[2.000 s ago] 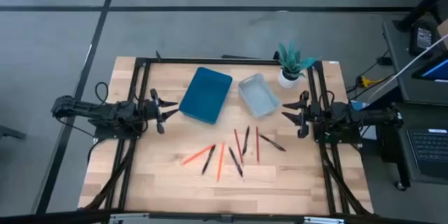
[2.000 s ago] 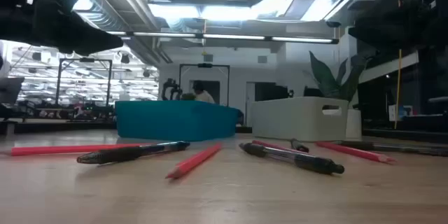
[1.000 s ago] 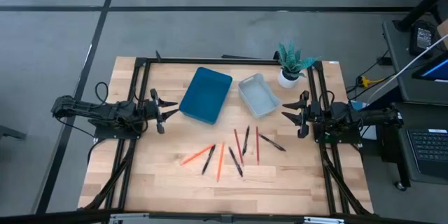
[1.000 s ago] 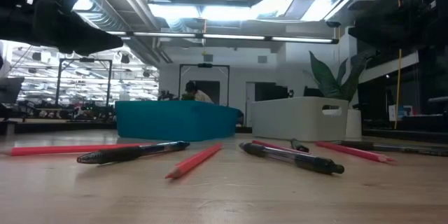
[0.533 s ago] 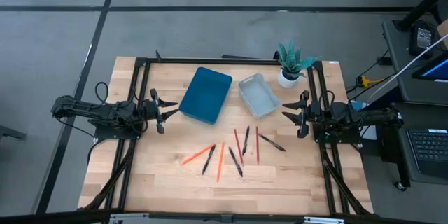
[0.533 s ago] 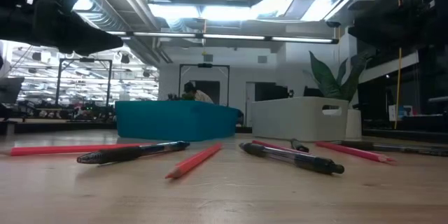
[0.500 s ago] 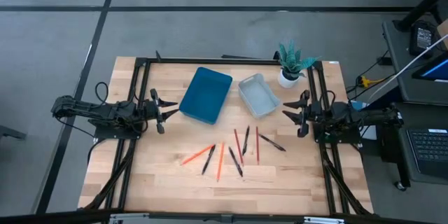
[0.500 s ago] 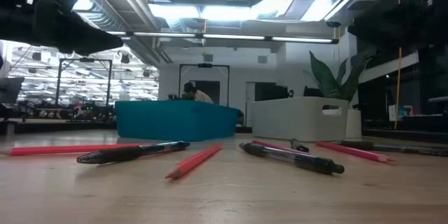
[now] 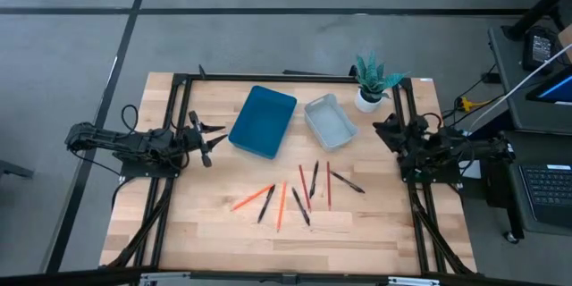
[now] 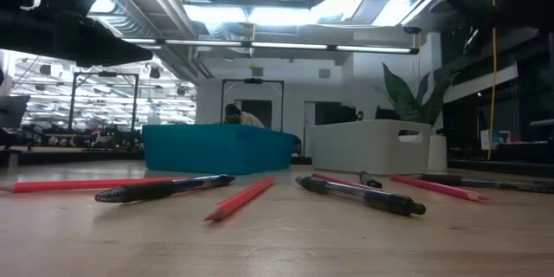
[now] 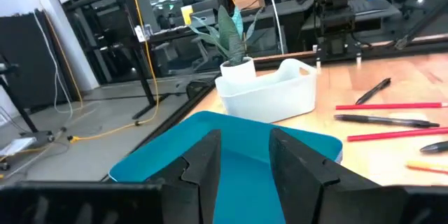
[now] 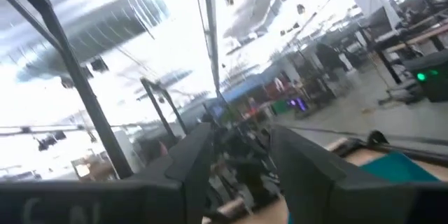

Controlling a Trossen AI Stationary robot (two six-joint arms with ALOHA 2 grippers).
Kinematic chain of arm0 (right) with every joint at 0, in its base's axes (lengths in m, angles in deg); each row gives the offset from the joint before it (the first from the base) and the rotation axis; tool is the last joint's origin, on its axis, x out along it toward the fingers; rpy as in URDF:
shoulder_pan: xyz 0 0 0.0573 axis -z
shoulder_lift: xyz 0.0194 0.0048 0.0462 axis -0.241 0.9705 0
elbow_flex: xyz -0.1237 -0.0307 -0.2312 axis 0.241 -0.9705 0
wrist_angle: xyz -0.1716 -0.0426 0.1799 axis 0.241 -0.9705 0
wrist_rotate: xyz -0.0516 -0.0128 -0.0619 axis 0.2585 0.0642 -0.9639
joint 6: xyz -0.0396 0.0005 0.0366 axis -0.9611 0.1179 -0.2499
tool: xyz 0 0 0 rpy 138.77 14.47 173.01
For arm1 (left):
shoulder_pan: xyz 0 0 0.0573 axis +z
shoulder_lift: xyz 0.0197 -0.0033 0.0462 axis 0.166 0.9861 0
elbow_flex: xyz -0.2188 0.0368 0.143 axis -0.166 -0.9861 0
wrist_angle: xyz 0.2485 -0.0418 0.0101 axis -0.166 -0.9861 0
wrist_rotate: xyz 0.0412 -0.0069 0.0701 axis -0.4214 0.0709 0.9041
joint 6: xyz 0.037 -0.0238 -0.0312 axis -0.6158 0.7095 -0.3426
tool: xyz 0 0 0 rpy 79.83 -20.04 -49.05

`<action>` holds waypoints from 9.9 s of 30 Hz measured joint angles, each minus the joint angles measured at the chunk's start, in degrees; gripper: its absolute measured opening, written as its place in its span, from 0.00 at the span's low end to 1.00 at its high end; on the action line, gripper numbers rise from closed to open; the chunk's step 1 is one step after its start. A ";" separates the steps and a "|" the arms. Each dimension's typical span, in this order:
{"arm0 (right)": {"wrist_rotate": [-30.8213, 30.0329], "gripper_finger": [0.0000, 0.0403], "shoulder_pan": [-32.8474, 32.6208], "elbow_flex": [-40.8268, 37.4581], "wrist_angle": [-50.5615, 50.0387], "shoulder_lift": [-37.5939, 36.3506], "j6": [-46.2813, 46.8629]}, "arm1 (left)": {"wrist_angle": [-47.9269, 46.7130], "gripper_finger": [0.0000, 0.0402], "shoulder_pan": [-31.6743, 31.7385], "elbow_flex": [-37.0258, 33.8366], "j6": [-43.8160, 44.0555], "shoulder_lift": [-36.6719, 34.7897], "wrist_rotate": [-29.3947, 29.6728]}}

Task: Sort pens & pencils
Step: Put the orange pencil into the blue bin

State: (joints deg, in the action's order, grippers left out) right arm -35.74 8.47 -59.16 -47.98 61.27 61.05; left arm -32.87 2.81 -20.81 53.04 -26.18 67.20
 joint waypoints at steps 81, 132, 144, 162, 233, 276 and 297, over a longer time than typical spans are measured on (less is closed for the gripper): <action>2.27 0.29 -13.28 113.92 -116.72 100.17 49.50 | -90.46 0.29 -27.16 77.48 105.31 72.64 -11.14; -0.87 0.27 -2.51 134.35 -105.41 99.16 2.83 | -60.25 0.29 -19.54 77.48 72.54 105.85 -22.86; -0.84 0.27 -2.51 134.33 -105.38 99.16 2.70 | -60.23 0.29 -17.19 77.48 68.90 105.85 -21.62; 0.75 0.27 -2.51 134.33 -105.41 99.16 2.69 | -59.36 0.29 -16.90 77.14 67.96 105.85 -20.80; 1.63 0.27 -2.52 134.31 -105.36 99.16 0.95 | -59.67 0.06 -16.74 78.63 68.91 106.15 -24.65; 4.66 0.27 -2.54 134.31 -111.39 99.14 -0.13 | -72.68 0.14 -10.49 82.15 64.73 105.85 -19.03; 4.64 0.27 -2.54 134.31 -110.42 99.14 0.00 | -66.76 0.21 -8.85 75.69 64.36 105.85 -21.49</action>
State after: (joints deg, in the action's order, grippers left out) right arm -31.10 5.94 75.15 -158.40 160.41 61.05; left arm -99.63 -6.04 54.88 117.40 79.67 45.71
